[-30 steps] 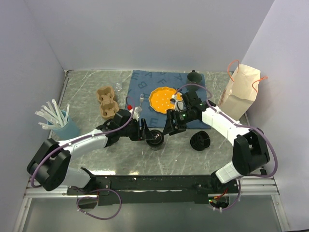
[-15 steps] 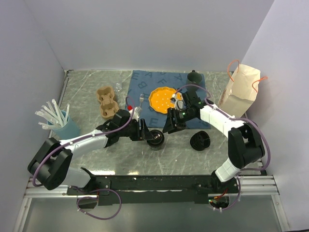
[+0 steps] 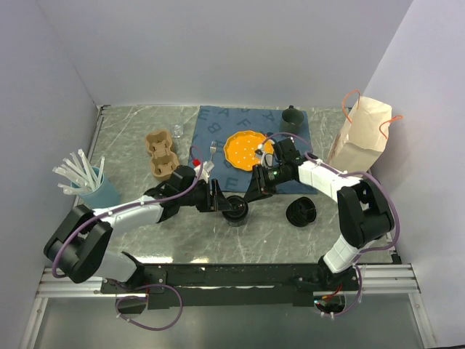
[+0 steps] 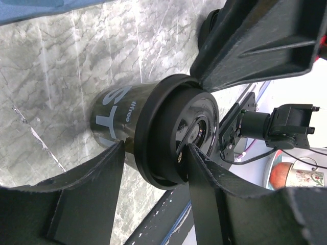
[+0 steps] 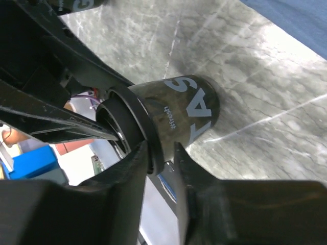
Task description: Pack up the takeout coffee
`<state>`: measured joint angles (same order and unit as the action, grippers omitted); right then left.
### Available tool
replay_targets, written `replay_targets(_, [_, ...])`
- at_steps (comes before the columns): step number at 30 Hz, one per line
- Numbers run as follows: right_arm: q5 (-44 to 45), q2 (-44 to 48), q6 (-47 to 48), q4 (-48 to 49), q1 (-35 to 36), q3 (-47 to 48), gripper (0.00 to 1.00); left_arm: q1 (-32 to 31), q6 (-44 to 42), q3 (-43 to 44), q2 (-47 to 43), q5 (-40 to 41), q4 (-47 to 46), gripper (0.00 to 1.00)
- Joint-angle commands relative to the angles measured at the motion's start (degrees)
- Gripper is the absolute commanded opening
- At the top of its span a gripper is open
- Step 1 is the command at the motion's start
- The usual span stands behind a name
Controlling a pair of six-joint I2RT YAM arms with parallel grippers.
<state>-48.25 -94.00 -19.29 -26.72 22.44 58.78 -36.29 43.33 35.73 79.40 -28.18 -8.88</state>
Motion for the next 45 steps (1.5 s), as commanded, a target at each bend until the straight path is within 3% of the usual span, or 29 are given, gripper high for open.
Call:
replay_targets(1, [2.9, -0.7, 1.1, 1.8, 0.0, -2.5, 0.26, -0.2, -1.8, -3.2, 3.3, 2.3, 6.4, 0.54])
replay_targets(12, [4.5, -2.2, 0.9, 3.3, -0.6, -4.2, 0.19, -0.2, 0.3, -6.9, 3.3, 2.6, 5.5, 0.52])
replay_targets(21, [-0.2, 5.0, 0.7, -3.8, -1.5, 2.3, 0.40, -0.2, 1.2, -7.1, 0.5, 4.1, 8.4, 0.52])
replay_targets(26, [-2.5, 6.7, 2.2, -4.0, -1.4, 0.1, 0.43, -0.2, 1.8, -7.1, 0.4, 4.7, 8.7, 0.52])
replay_targets(45, [-4.1, 2.7, 2.9, 3.3, -1.4, -6.8, 0.34, -0.2, 0.7, -3.6, 3.8, 4.8, 10.7, 0.52])
